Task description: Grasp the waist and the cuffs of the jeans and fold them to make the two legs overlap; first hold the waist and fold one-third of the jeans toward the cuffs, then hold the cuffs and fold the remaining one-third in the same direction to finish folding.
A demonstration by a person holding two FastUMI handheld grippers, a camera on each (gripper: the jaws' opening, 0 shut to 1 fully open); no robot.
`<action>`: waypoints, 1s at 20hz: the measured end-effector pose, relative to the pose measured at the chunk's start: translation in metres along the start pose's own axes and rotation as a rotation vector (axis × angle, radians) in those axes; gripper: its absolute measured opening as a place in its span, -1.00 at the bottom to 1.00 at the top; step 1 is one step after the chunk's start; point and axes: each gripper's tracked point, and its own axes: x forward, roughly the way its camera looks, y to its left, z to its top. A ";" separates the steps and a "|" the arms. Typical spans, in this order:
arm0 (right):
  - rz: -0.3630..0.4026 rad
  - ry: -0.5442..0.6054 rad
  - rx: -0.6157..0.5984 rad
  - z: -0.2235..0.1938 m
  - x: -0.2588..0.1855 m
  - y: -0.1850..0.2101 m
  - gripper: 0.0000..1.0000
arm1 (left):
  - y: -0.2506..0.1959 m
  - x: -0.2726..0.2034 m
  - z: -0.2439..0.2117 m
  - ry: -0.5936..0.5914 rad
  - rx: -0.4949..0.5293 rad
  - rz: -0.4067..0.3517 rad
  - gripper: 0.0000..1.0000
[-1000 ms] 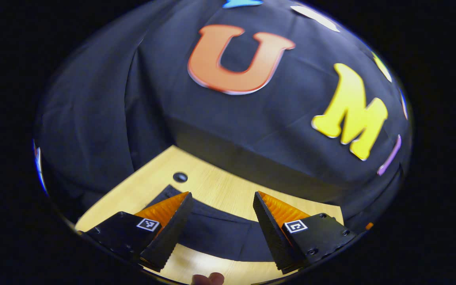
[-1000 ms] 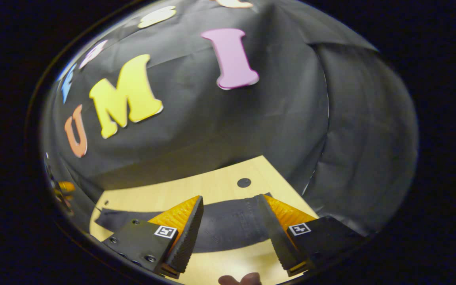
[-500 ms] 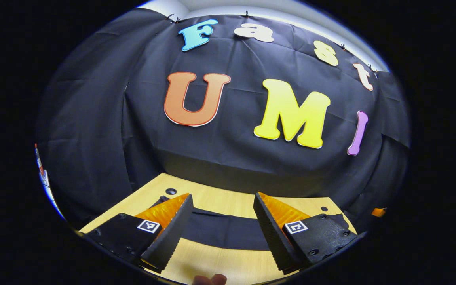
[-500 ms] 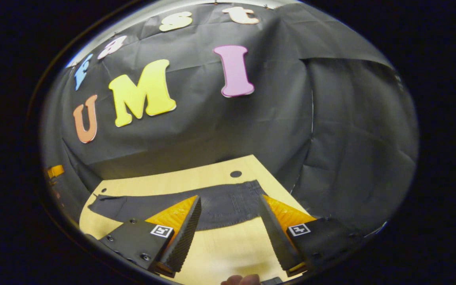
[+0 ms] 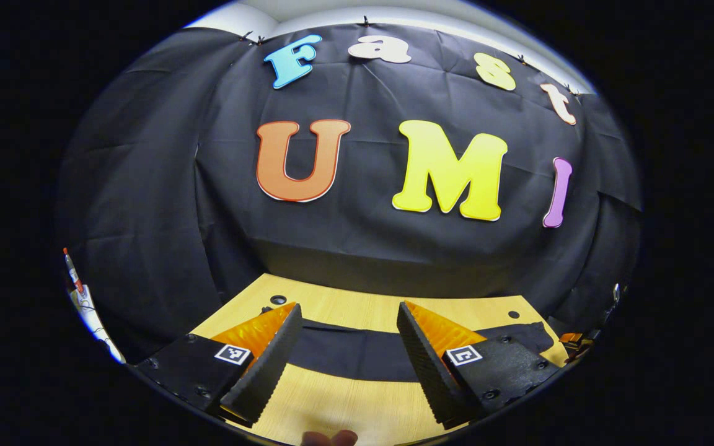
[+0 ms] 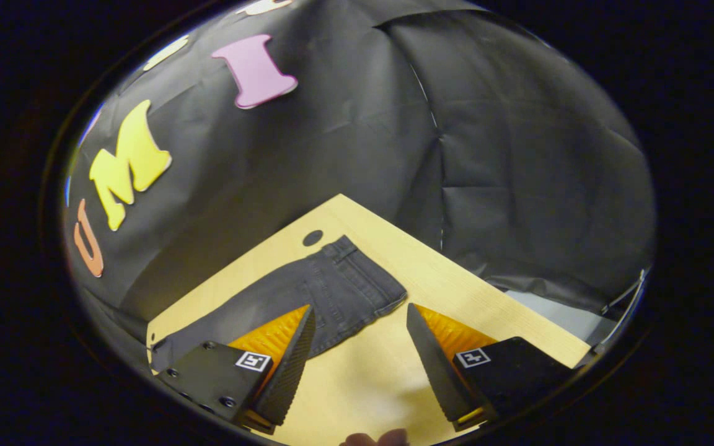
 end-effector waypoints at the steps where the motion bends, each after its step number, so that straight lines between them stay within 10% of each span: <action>1: -0.007 0.002 0.006 0.002 0.013 -0.003 0.85 | 0.001 -0.001 -0.003 0.008 -0.004 0.010 0.97; 11: -0.027 0.028 -0.069 -0.005 0.069 -0.013 0.85 | -0.010 0.012 -0.019 0.093 0.027 0.028 0.97; 20: -0.017 0.114 -0.191 -0.006 0.058 0.012 -0.82 | 0.008 0.020 -0.031 0.117 -0.043 0.039 0.98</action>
